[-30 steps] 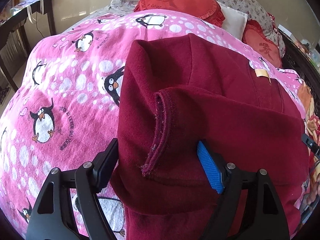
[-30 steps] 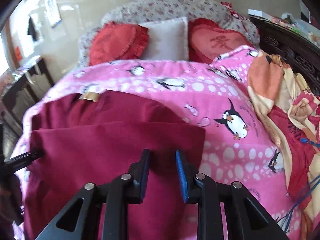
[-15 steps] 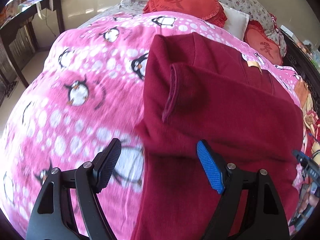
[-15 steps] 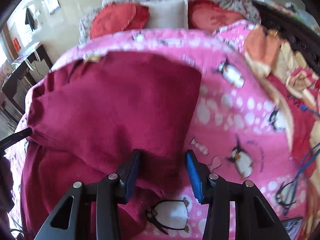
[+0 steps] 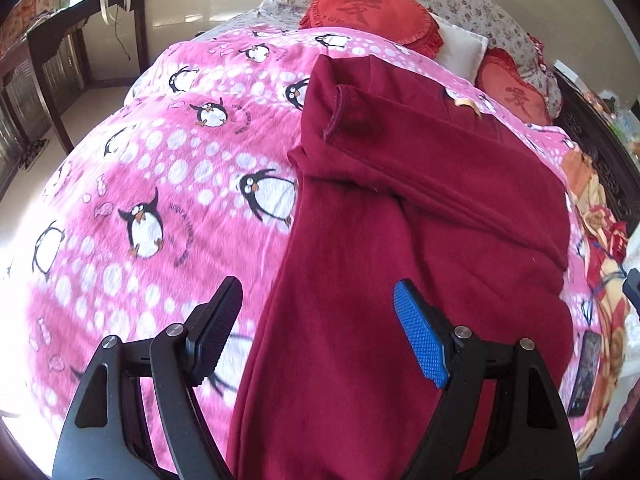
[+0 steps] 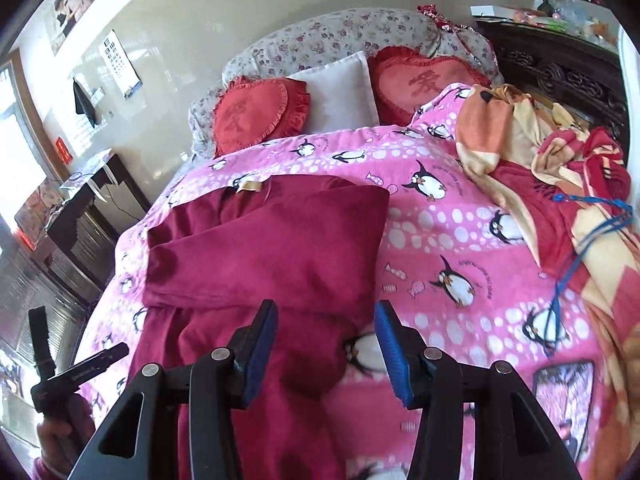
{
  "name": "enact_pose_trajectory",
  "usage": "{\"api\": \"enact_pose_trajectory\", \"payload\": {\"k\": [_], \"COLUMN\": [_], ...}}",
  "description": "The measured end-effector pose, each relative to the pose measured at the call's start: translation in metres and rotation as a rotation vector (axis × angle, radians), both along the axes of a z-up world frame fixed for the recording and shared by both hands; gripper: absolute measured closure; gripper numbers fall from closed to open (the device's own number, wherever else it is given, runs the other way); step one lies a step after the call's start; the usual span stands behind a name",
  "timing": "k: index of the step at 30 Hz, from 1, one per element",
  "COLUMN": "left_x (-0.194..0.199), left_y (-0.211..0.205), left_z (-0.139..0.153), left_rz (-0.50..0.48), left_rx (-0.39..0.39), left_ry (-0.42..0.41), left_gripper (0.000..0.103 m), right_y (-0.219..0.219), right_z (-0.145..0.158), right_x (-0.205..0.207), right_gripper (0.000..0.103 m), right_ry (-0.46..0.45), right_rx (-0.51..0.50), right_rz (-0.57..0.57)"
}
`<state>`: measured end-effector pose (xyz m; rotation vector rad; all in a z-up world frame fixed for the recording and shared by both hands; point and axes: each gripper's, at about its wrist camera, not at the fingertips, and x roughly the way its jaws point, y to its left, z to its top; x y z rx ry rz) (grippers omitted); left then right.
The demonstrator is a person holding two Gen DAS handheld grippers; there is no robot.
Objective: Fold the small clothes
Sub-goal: 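Straighten the folded sweatshirt strip with the right gripper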
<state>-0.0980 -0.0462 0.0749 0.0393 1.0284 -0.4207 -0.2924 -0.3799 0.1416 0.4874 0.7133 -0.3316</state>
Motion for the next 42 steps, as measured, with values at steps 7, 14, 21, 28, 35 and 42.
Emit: {"api": "enact_pose_trajectory", "payload": {"k": [7,14,21,28,35,42], "left_x": [-0.027,-0.044,-0.054,-0.068,-0.076,-0.085], "left_y": [0.029,0.072,0.108,0.113,0.099,0.076], "left_z": [0.027,0.029,-0.008,-0.036,-0.047,-0.053], "left_rz": [-0.039,-0.042,-0.023,-0.029,-0.06,-0.157], "left_rx": [-0.052,-0.095,-0.135,-0.173,-0.098,0.05], "left_ry": [-0.017,0.015,0.152,0.264,0.238,0.203], "left_gripper": [0.024,0.023,0.023,0.023,0.023,0.015], "right_y": [0.022,0.047,0.049,0.07,0.073,0.084], "right_z": [0.028,0.03,-0.033,-0.082,-0.107,-0.104], "right_x": [-0.047,-0.088,-0.115,-0.106,-0.109,-0.104], "right_gripper": [0.054,0.034,0.034,0.034,0.034,0.035], "right_ry": [-0.059,-0.034,0.072,0.116,0.153,0.122], "right_rx": [0.032,0.034,0.13,0.285,0.335,0.308], "right_rz": [0.001,0.043,0.073,0.208,0.198,0.242]}}
